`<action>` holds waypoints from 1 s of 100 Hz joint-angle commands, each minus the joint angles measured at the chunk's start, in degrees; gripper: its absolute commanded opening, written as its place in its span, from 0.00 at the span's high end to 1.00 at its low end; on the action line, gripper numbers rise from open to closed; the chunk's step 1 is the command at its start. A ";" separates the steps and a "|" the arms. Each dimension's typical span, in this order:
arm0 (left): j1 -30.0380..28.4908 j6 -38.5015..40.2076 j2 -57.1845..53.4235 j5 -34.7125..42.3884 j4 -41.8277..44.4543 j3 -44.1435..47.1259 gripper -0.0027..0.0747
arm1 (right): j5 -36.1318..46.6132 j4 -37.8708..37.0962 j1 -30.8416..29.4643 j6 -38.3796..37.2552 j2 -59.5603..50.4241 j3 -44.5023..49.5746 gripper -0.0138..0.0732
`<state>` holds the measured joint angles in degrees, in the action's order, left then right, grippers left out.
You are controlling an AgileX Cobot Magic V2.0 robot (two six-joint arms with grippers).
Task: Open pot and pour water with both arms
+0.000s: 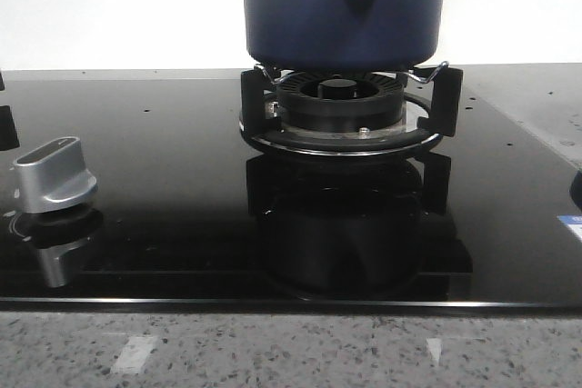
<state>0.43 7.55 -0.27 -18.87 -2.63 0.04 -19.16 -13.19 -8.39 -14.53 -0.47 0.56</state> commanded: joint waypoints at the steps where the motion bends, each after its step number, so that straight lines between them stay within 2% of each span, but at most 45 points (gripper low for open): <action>1: 0.49 0.18 -1.53 2.81 -0.71 1.84 0.99 | 1.64 -0.48 -0.37 0.29 -1.32 1.57 0.93; 89: 0.49 0.18 -1.53 2.81 0.48 1.84 0.99 | 1.64 -0.72 -0.37 0.29 -1.32 1.57 0.93; 100: 0.49 0.18 -1.53 2.93 1.10 1.84 0.99 | 3.68 -0.72 -0.37 0.29 -1.32 1.57 0.93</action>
<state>0.43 7.55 -0.27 -18.87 -2.07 0.04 -19.01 -13.19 -8.39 -14.53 -0.47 0.56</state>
